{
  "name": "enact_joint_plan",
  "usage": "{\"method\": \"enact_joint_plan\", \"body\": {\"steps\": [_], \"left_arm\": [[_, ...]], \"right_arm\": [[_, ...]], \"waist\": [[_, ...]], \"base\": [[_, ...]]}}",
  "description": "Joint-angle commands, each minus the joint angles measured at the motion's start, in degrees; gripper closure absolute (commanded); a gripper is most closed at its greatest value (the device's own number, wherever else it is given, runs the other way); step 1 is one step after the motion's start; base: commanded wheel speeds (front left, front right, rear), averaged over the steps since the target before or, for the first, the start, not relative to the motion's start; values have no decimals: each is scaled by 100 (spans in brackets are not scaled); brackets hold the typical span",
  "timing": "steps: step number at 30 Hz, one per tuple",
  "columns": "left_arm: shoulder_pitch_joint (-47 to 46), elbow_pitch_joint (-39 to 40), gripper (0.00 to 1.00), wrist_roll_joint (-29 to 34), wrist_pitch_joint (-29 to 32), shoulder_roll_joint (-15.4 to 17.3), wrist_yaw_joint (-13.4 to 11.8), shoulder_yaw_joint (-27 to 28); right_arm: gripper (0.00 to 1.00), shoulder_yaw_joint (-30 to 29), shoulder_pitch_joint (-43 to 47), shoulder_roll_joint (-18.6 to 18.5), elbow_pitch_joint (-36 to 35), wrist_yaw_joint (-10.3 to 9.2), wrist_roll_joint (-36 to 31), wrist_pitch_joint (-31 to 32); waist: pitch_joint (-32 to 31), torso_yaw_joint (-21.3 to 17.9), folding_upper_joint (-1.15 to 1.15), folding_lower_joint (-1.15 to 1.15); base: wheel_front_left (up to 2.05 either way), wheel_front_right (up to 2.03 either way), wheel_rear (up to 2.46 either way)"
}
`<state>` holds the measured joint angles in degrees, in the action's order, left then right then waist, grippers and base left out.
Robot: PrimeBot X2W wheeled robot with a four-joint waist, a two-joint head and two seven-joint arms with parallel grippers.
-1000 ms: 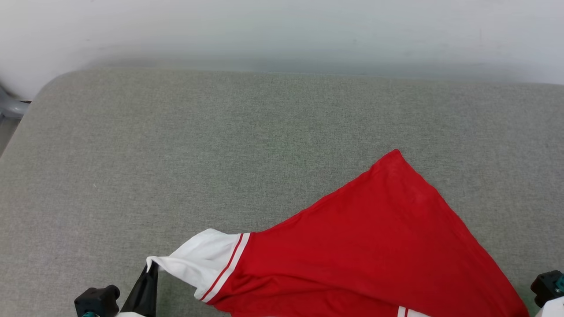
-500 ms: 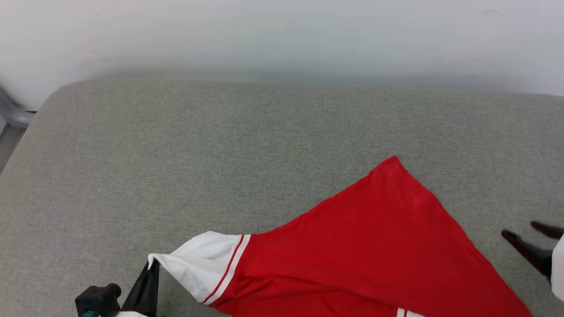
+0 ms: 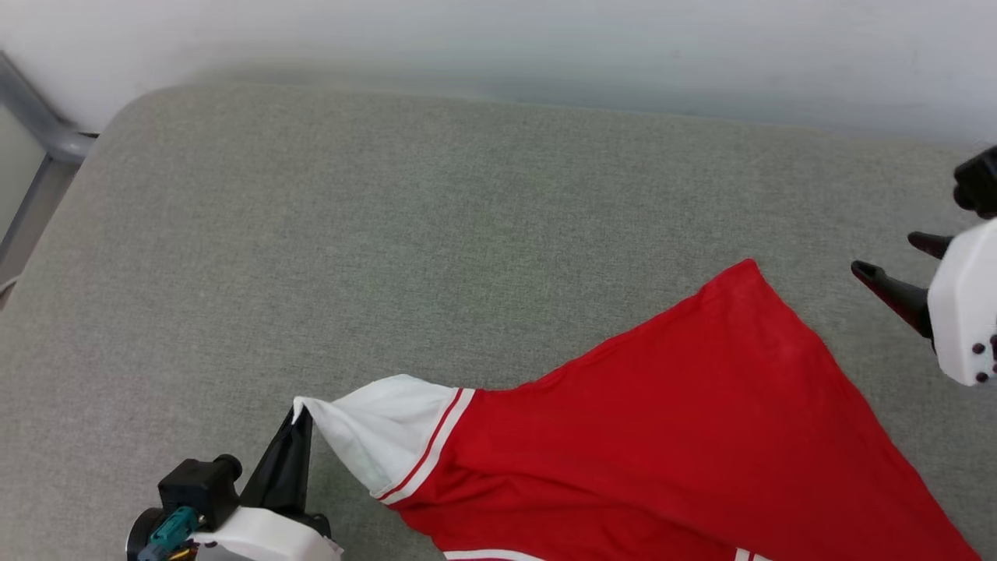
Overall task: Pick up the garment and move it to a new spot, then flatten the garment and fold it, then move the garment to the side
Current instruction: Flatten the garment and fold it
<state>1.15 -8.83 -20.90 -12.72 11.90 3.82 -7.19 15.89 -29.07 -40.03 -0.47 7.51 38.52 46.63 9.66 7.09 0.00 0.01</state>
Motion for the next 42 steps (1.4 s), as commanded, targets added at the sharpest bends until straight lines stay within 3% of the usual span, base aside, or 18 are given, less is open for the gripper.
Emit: {"method": "enact_joint_plan", "body": {"steps": [1, 12, 16, 31, 32, 33, 42], "left_arm": [[-116, 32, 100, 39, -21, -23, 22, -37], [-533, 18, 100, 110, -140, -199, 66, -269], [-651, 6, 100, 142, -165, -254, 79, -324], [-1031, -98, 100, 225, -245, -453, 124, -445], [-1032, -104, 100, 232, -244, -457, 122, -440], [-1030, -115, 100, 238, -247, -460, 123, -433], [-840, -202, 100, 249, -256, -375, 120, -357]], "right_arm": [[0, 180, -262, 31, 134, -5, -57, 132], [0, 1709, -1610, 63, 1415, -6, -286, 860], [0, 1964, -1820, 106, 1721, -5, -264, 856], [0, 3432, -1695, 23, 2820, -4, 132, 695], [18, 3491, -1716, 8, 2842, -4, 160, 654], [100, 3526, -1757, -2, 2856, -5, 188, 581], [100, 3447, -2222, 154, 2977, -7, 491, -515]], "waist": [[142, 121, 0, -1], [723, 490, 0, -1], [898, 588, 0, -1], [1387, 778, 0, -1], [1388, 769, 0, -1], [1382, 757, 0, -1], [933, 539, 0, -1]], "base": [[0, 0, 0], [0, 0, 0], [0, 0, 0], [0, 0, 0], [0, 0, 0], [0, 0, 0], [0, 0, 0]]}}
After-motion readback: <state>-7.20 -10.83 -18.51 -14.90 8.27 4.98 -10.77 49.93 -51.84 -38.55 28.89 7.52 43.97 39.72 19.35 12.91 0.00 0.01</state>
